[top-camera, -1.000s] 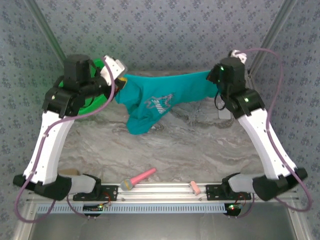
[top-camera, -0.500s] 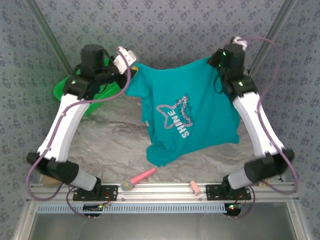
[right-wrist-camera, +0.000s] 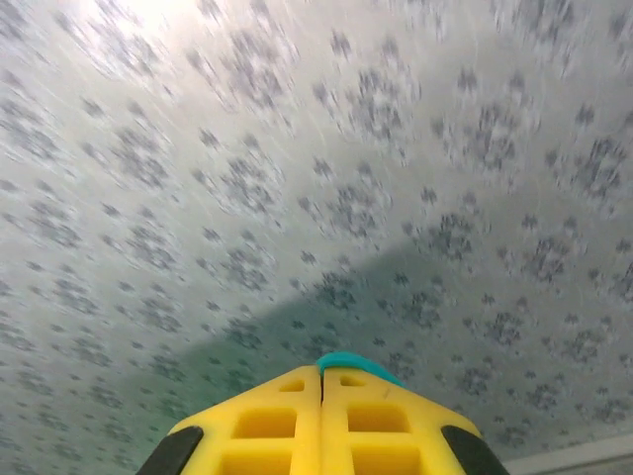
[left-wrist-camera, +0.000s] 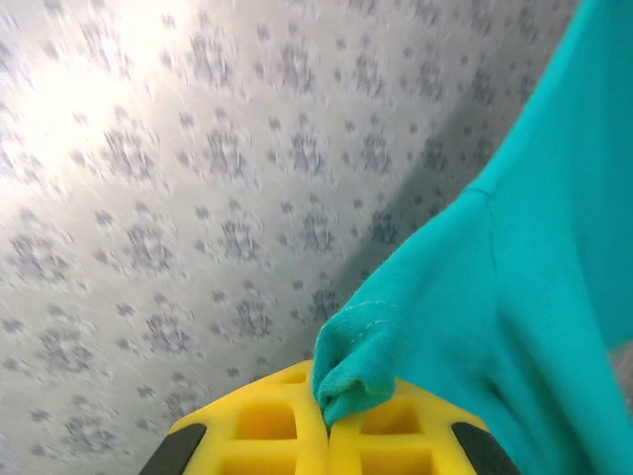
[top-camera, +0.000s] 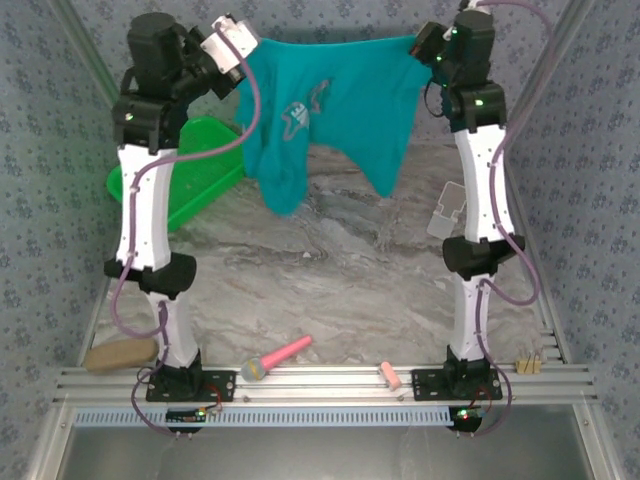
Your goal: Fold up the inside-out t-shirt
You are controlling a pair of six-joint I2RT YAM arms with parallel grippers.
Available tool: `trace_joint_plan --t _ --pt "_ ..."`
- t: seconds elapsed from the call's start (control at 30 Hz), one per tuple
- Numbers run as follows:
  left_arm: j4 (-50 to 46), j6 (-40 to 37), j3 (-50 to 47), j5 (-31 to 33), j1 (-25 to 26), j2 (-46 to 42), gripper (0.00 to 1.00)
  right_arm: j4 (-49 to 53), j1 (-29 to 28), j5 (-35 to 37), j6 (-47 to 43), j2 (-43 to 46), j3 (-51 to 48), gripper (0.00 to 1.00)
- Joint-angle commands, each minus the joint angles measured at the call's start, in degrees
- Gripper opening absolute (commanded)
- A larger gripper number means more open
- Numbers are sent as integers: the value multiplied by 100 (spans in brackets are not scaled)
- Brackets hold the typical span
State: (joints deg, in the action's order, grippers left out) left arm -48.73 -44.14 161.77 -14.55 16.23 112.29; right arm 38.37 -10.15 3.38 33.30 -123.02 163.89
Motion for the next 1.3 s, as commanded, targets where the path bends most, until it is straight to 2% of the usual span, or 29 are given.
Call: trace_joint_plan --t 0.0,0.1,0.17,0.23,0.3,0.37,0.43,0.5,0.57,0.63,0.7,0.8,0.87,0.9,0.97,1.03,1.13,1.27 --pt "-50 -261 -961 -571 12 -814 0 35 60 -102 -219 773 -897 0" --pt "173 -144 -2609 -830 28 -1626 0 -745 7 -378 -227 1856 -3069 0" --pt "222 -96 -3845 -734 67 -2133 0 -1340 -127 -459 -171 2608 -4708 0" --pt "343 -8 -5243 -260 267 -2633 0 -1740 -295 -492 -148 3197 -6095 0" --pt "423 10 -6500 572 697 -3055 0 -1875 -420 -536 -217 3637 -7298 0" --pt "394 175 -7739 998 1118 -3314 1 -1886 -518 -588 -116 3983 -8516 0" --pt "333 430 -8687 963 1459 -3374 10 -1919 -679 -768 103 4169 -9477 0" --pt "209 791 -9389 927 1786 -3301 35 -1797 -905 -772 467 4243 -10444 10" --pt "248 1279 -9867 976 1944 -3186 42 -1724 -1120 -749 837 4245 -11185 17" --pt "327 1695 -9976 1112 1962 -3098 44 -1740 -1136 -842 1016 4206 -11566 27" --pt "319 2198 -9750 1211 1947 -2995 46 -1594 -988 -952 849 4105 -11440 33" --pt "226 3003 -9123 564 1702 -2857 48 -1149 -758 -924 342 3819 -10610 36" --pt "613 3804 -8878 78 1410 -2745 50 -1124 -749 -804 11 3592 -10084 36" --pt "877 4244 -8840 39 1314 -2675 54 -1195 -758 -755 -56 3487 -9921 37" --pt "1280 4939 -8722 59 1119 -2365 53 -1396 -751 -597 -121 3183 -9666 37" --pt "1363 5172 -8569 381 1069 -2020 50 -1522 -713 -511 -95 2834 -9425 37" --pt "1649 5475 -8649 1313 1062 -1577 50 -1561 -631 -318 -44 2327 -9240 37" --pt "2132 6209 -8981 1722 1038 -1056 49 -1660 -551 -5 113 1965 -9488 36"
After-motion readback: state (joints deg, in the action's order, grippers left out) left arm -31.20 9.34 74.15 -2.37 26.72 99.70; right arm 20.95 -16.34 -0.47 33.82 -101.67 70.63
